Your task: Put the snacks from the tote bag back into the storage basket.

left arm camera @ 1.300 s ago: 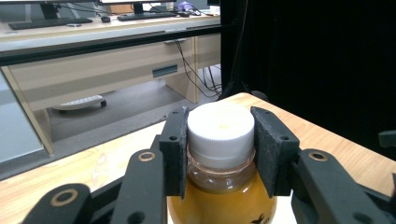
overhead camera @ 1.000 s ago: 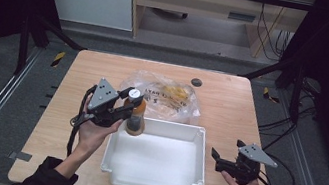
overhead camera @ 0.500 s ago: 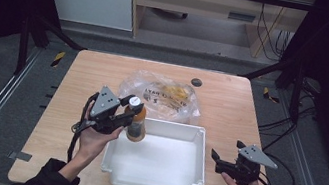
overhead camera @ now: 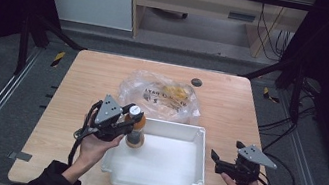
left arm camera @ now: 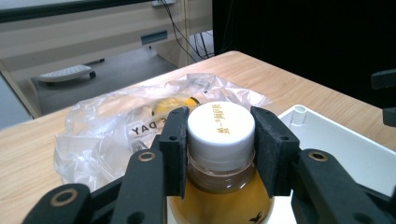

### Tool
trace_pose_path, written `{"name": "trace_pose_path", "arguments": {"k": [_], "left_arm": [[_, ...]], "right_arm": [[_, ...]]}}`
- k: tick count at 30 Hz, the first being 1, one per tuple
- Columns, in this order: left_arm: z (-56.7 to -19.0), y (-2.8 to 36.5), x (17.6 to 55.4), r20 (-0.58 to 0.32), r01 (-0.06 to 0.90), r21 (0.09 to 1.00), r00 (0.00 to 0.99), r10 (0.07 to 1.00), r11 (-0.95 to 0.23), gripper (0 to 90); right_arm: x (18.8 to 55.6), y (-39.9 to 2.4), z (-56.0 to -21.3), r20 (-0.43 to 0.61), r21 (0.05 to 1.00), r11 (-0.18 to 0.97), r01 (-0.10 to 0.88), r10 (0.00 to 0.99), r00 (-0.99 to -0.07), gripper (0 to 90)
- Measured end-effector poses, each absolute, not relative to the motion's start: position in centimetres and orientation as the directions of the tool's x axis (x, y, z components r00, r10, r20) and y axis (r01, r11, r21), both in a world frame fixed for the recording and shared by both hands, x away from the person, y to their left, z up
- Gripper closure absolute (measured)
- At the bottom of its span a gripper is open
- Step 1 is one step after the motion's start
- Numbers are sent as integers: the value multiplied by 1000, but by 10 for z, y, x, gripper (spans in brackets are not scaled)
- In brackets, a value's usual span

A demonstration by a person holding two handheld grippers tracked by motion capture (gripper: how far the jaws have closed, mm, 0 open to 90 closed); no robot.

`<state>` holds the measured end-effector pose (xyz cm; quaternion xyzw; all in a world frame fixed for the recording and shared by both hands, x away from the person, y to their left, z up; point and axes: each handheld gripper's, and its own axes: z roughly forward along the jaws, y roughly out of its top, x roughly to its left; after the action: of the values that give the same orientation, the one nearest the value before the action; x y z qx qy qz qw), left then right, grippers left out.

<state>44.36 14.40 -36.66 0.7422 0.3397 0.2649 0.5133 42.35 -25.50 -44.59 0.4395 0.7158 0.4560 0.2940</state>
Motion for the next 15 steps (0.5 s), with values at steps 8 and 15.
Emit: {"name": "trace_pose_path", "arguments": {"k": [8, 15], "left_arm": [[-374, 141, 441, 35, 250, 935, 641, 767, -252, 592], [-381, 141, 441, 35, 265, 927, 641, 767, -264, 592]], "right_arm": [[423, -255, -446, -20, 910, 199, 363, 897, -441, 61], [423, -255, -446, -22, 909, 201, 364, 897, -441, 61]]}}
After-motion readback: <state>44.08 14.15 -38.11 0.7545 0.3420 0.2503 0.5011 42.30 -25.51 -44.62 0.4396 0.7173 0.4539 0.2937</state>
